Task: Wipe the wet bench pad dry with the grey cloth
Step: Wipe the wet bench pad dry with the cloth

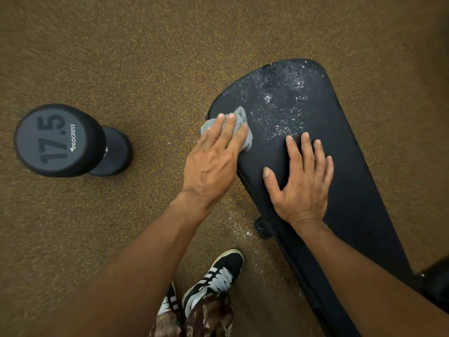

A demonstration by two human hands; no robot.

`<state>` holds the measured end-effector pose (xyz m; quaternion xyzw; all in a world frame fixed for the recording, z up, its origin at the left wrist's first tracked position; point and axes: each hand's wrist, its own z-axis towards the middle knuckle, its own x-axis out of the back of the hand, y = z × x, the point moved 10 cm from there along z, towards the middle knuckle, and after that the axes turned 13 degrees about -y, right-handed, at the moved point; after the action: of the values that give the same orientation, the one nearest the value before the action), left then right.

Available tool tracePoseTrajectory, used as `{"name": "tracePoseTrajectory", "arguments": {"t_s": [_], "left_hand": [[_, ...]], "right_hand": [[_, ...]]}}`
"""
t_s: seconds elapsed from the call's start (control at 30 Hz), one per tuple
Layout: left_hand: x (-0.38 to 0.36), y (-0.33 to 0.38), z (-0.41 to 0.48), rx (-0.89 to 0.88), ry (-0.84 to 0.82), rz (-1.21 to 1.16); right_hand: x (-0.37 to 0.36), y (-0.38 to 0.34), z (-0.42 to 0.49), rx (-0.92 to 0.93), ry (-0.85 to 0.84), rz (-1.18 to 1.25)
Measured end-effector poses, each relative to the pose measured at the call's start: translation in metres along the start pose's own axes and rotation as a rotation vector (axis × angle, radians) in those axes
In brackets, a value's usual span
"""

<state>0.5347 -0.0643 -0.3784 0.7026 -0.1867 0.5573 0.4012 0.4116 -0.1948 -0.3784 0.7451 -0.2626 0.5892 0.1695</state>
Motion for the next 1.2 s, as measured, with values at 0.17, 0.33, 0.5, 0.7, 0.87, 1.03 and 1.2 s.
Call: {"name": "tracePoseTrajectory", "arguments": {"t_s": [0.17, 0.33, 0.5, 0.7, 0.87, 1.03, 1.2], "left_hand": [[-0.009, 0.024, 0.012, 0.093, -0.019, -0.039], [-0.014, 0.011, -0.020, -0.078, -0.087, 0.075], [-0.003, -0.008, 0.013, 0.137, -0.044, -0.077], [0.007, -0.008, 0.047, 0.311, -0.058, -0.125], [-0.007, -0.002, 0.033, 0.190, -0.098, -0.039], [-0.003, -0.020, 0.053, 0.206, -0.157, -0.093], [-0.002, -0.003, 0.055, 0.141, -0.149, -0.043]], "right_hand": [[0.000, 0.000, 0.000, 0.003, 0.015, -0.007], [0.001, -0.001, 0.000, 0.009, 0.022, -0.001], [0.001, -0.001, 0.000, 0.009, 0.025, 0.000], [0.000, -0.001, -0.001, 0.013, 0.034, 0.004], [0.001, -0.001, -0.001, 0.013, 0.040, -0.001], [0.001, -0.001, -0.001, 0.012, 0.042, -0.008], [0.000, -0.001, 0.000, 0.013, 0.040, -0.007]]}}
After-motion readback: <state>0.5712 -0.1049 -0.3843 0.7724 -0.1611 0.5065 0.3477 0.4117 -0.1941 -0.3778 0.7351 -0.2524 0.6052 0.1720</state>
